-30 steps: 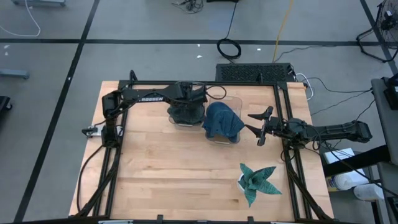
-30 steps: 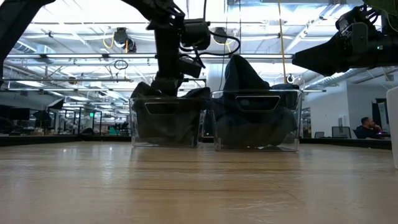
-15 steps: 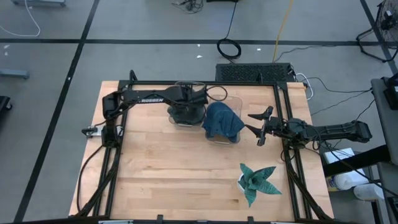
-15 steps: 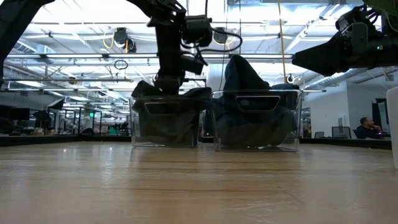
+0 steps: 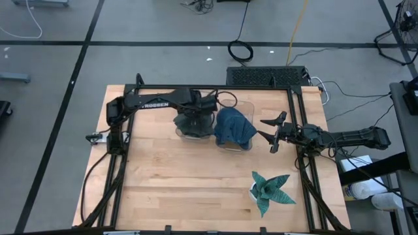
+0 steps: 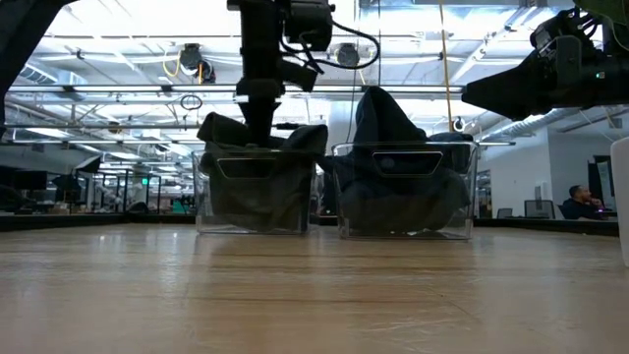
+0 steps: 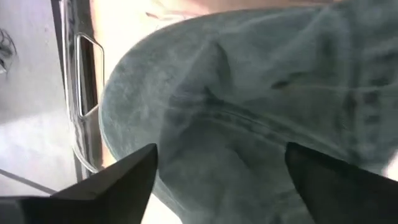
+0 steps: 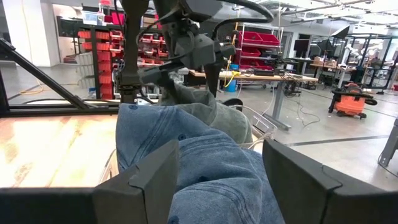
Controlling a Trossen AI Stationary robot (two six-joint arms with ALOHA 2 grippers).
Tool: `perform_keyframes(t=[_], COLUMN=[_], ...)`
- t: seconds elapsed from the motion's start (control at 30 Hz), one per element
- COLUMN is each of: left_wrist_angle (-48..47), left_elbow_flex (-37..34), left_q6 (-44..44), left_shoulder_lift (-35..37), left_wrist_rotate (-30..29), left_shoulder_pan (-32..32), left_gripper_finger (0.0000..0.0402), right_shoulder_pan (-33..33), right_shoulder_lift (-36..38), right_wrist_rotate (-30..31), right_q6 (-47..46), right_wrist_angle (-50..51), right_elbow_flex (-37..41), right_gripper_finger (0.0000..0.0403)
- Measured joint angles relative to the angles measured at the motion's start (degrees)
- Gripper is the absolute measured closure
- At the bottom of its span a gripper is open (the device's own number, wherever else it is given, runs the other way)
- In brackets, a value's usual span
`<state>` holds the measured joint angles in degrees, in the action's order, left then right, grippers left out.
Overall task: Pick & Place hat
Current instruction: Return to Home Position
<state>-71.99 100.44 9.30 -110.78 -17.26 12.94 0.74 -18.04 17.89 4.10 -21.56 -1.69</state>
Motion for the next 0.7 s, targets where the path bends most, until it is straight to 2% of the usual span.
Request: perform_keyframes(t=[0.1, 0.2, 0.4, 0.53, 0.7], left_wrist_angle=[-0.1, -0.3, -1.2, -4.9, -6.1], left_elbow_flex=[1.2, 2.3, 3.5, 3.3, -0.9], left_q6=[-2.1, -2.4, -3.3, -8.5, -13.7], left_shoulder_lift=[0.1, 1.0, 4.6, 7.5, 12.4], left_wrist_rotate=[-0.2, -0.4, -0.5, -0.6, -0.8], left_shoulder_pan=[-0.6, -1.5, -5.6, -9.0, -12.5], left_gripper_finger=[0.0016, 0.0005, 0.0026, 0.0038, 0.0045], right_shoulder_pan=[0.0, 0.0, 0.0, 0.0, 0.0], right_shoulder_lift=[0.0, 0.0, 0.0, 0.0, -0.2], right_wrist_rotate=[0.0, 0.0, 0.0, 0.0, 0.0], right_q6=[0.0, 0.0, 0.0, 0.0, 0.0], right_wrist_angle=[0.0, 0.0, 0.1, 0.0, 0.0], right_elbow_flex=[0.0, 0.0, 0.0, 0.0, 0.0], right_gripper_finger=[0.0181, 0.0181, 0.0181, 0.0181, 0.0181])
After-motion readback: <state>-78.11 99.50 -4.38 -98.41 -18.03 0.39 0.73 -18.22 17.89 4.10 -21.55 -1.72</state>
